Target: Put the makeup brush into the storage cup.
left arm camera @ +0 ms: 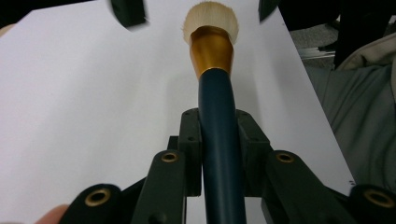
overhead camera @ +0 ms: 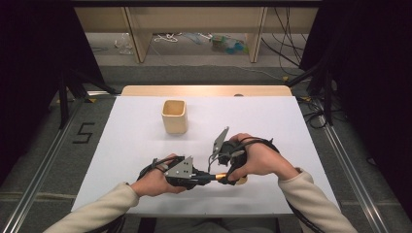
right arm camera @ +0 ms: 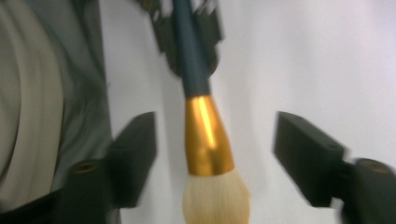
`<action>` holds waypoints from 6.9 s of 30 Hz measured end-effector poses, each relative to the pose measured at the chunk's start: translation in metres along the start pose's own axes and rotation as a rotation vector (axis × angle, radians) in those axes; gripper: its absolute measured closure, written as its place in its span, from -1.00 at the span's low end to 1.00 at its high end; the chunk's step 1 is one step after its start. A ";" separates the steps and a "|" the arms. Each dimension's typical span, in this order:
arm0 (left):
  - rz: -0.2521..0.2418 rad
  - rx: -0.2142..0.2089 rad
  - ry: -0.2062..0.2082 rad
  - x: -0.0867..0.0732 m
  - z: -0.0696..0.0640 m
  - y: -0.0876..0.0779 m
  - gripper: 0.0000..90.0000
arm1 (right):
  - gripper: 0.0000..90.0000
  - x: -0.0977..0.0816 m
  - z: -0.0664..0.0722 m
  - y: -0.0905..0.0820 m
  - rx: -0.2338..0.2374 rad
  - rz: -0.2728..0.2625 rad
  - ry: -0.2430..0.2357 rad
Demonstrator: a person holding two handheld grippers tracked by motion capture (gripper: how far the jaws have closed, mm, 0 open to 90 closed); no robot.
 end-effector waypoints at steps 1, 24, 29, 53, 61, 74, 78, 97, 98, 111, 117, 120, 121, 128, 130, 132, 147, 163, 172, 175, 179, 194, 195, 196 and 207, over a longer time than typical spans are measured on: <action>-0.007 0.004 -0.005 0.000 0.000 -0.001 0.68 | -0.47 -0.001 -0.001 -0.005 -0.007 -0.040 0.033; -0.204 0.101 -0.102 0.011 0.008 -0.024 0.68 | -0.62 -0.128 0.000 -0.052 -0.509 -0.684 0.565; -0.275 0.119 -0.129 0.015 0.009 -0.033 0.68 | -0.65 -0.141 0.014 -0.038 -0.504 -0.790 0.629; -0.461 0.165 -0.160 0.025 0.005 -0.052 0.68 | -0.60 -0.088 0.052 0.012 -0.316 -1.028 0.575; -0.459 0.164 -0.159 0.025 0.005 -0.049 0.68 | -0.55 -0.056 0.050 0.021 -0.231 -1.095 0.598; -0.464 0.167 -0.164 0.024 0.005 -0.047 0.68 | -0.47 -0.035 0.039 0.020 -0.243 -1.156 0.660; -0.464 0.162 -0.165 0.024 0.005 -0.047 0.68 | -0.46 -0.035 0.035 0.019 -0.267 -1.150 0.665; -0.473 0.168 -0.170 0.024 0.007 -0.048 0.68 | -0.45 -0.037 0.030 0.015 -0.303 -1.153 0.671; -0.474 0.171 -0.171 0.024 0.007 -0.048 0.68 | -0.44 -0.038 0.030 0.015 -0.306 -1.155 0.673; -0.482 0.179 -0.176 0.024 0.007 -0.049 0.68 | -0.26 -0.033 0.026 0.016 -0.320 -1.175 0.728; -0.479 0.183 -0.178 0.023 0.008 -0.048 0.68 | -0.13 -0.029 0.022 0.017 -0.324 -1.187 0.759; -0.478 0.183 -0.177 0.023 0.007 -0.047 0.68 | -0.05 -0.028 0.019 0.017 -0.332 -1.196 0.763; -0.479 0.184 -0.176 0.023 0.007 -0.047 0.68 | -0.03 -0.027 0.019 0.017 -0.337 -1.194 0.761; -0.477 0.194 -0.181 0.023 0.008 -0.045 0.67 | 0.11 -0.026 0.017 0.015 -0.341 -1.196 0.775; -0.473 0.199 -0.185 0.022 0.007 -0.045 0.67 | 0.17 -0.027 0.017 0.016 -0.344 -1.206 0.763; -0.473 0.197 -0.187 0.022 0.007 -0.044 0.67 | 0.24 -0.026 0.017 0.015 -0.334 -1.209 0.772; -0.318 0.188 -0.204 0.021 0.003 -0.032 -0.44 | 0.46 -0.018 0.019 0.004 -0.391 -1.140 0.587; -0.300 0.140 -0.168 0.025 -0.004 -0.041 -0.13 | 0.46 -0.012 0.018 -0.008 -0.351 -0.875 0.305; -0.291 0.114 -0.187 0.024 -0.004 -0.039 0.09 | 0.47 -0.008 0.021 -0.004 -0.315 -0.831 0.259; -0.292 0.107 -0.195 0.025 -0.004 -0.039 0.16 | 0.47 -0.007 0.021 -0.003 -0.316 -0.837 0.258; -0.293 0.103 -0.198 0.025 -0.004 -0.037 0.23 | 0.47 -0.007 0.021 -0.003 -0.307 -0.844 0.258; -0.310 0.083 -0.270 0.026 -0.004 -0.030 0.44 | 0.47 -0.003 0.023 -0.001 -0.297 -0.825 0.246; -0.310 0.082 -0.260 0.027 -0.004 -0.031 0.46 | 0.47 -0.003 0.023 -0.001 -0.298 -0.824 0.245; -0.309 0.079 -0.261 0.027 -0.003 -0.031 0.47 | 0.47 -0.003 0.023 -0.001 -0.299 -0.824 0.244; -0.282 0.078 -0.270 0.025 -0.002 -0.029 0.54 | 0.47 -0.003 0.023 -0.001 -0.302 -0.812 0.245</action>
Point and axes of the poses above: each handheld gripper's, and its own axes: y roughly forward along the jaws, x roughly out of its top, z roughly to its left, the point moved 1 cm from there along y, roughly forward along the jaws, and after that the axes turned 13 degrees about -y, right-handed, at the moved point
